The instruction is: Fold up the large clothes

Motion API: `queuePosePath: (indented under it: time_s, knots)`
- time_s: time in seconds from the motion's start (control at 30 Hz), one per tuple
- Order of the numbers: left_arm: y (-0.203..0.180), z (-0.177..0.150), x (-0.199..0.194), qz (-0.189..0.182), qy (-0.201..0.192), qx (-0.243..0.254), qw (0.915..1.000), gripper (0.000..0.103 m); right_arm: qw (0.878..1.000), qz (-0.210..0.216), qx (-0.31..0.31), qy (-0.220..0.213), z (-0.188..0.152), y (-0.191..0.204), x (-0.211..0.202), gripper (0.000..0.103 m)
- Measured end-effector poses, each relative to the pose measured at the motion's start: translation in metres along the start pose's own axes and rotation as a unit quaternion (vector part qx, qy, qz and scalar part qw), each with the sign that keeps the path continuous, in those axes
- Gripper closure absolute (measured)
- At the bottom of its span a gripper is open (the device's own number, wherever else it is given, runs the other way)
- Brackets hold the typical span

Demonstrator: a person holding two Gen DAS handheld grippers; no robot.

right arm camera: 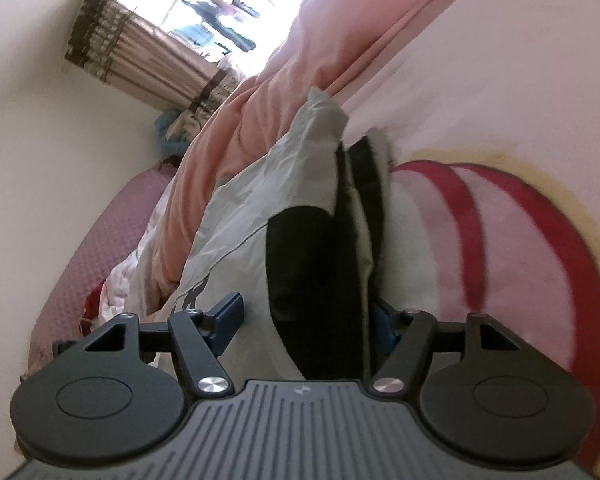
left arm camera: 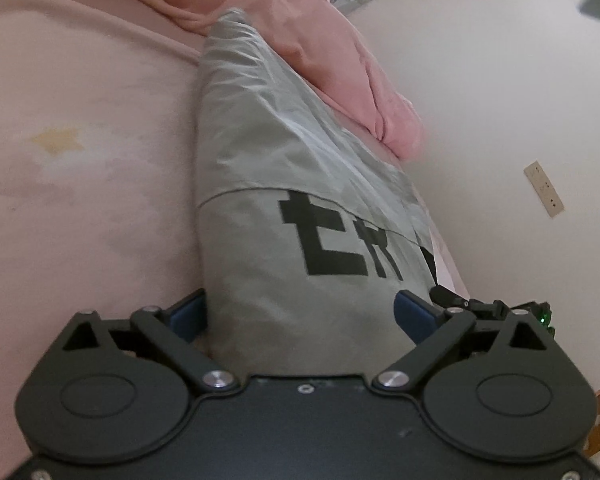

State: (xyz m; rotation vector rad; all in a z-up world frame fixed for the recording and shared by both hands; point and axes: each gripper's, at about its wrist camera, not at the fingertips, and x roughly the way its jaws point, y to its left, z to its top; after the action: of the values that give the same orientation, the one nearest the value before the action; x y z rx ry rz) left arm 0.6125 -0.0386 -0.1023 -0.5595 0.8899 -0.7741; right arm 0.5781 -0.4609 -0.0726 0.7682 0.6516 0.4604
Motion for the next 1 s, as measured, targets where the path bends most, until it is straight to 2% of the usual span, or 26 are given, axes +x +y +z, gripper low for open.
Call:
queuePosePath:
  time_s: [0.13, 0.27, 0.4, 0.47, 0.53, 0.57, 0.63, 0.67, 0.73, 0.83, 1.0]
  knots:
    - [0.006, 0.008, 0.010, -0.019, -0.018, -0.027, 0.9993, 0.002, 1.000, 0.002, -0.019, 0.006, 0.002, 0.003, 0.003, 0.013]
    - [-0.003, 0.010, 0.025, -0.005, -0.022, -0.003, 0.9997, 0.001, 0.999, 0.003, -0.032, 0.005, 0.004, 0.006, 0.007, 0.010]
    - [-0.004, 0.014, 0.029, -0.006, -0.028, -0.031, 0.9991, 0.001, 0.999, 0.000, -0.033, 0.001, 0.003, 0.007, 0.008, 0.012]
    - [-0.007, 0.014, 0.029, 0.008, -0.031, -0.034, 0.9989, 0.006, 1.000, -0.006, -0.026, 0.000, 0.002, 0.007, 0.006, 0.021]
    - [-0.013, 0.011, 0.027, 0.040, -0.038, -0.024, 0.9982, 0.026, 1.000, -0.012, -0.020, -0.002, 0.001, 0.006, 0.004, 0.035]
    - [-0.016, 0.010, 0.025, 0.052, -0.039, -0.020, 0.9977, 0.028, 1.000, -0.014, -0.018, -0.002, 0.000, 0.007, 0.003, 0.038]
    - [-0.015, 0.008, 0.026, 0.063, -0.042, -0.020, 0.9969, 0.038, 1.000, -0.014, -0.013, -0.004, -0.001, 0.007, 0.001, 0.050]
    - [-0.016, 0.008, 0.026, 0.067, -0.042, -0.019, 0.9966, 0.041, 1.000, -0.011, -0.011, -0.007, -0.002, 0.009, 0.001, 0.053]
    - [-0.019, 0.009, 0.023, 0.069, -0.044, -0.019, 0.9965, 0.053, 1.000, -0.004, -0.011, -0.011, -0.004, 0.015, -0.001, 0.065]
    - [-0.024, 0.010, 0.016, 0.064, -0.047, -0.021, 0.9966, 0.063, 1.000, 0.000, -0.013, -0.018, -0.005, 0.027, -0.007, 0.074]
    - [-0.036, 0.006, -0.020, 0.051, -0.060, -0.007, 0.9969, 0.067, 0.999, 0.006, -0.027, -0.021, -0.011, 0.059, -0.019, 0.080]
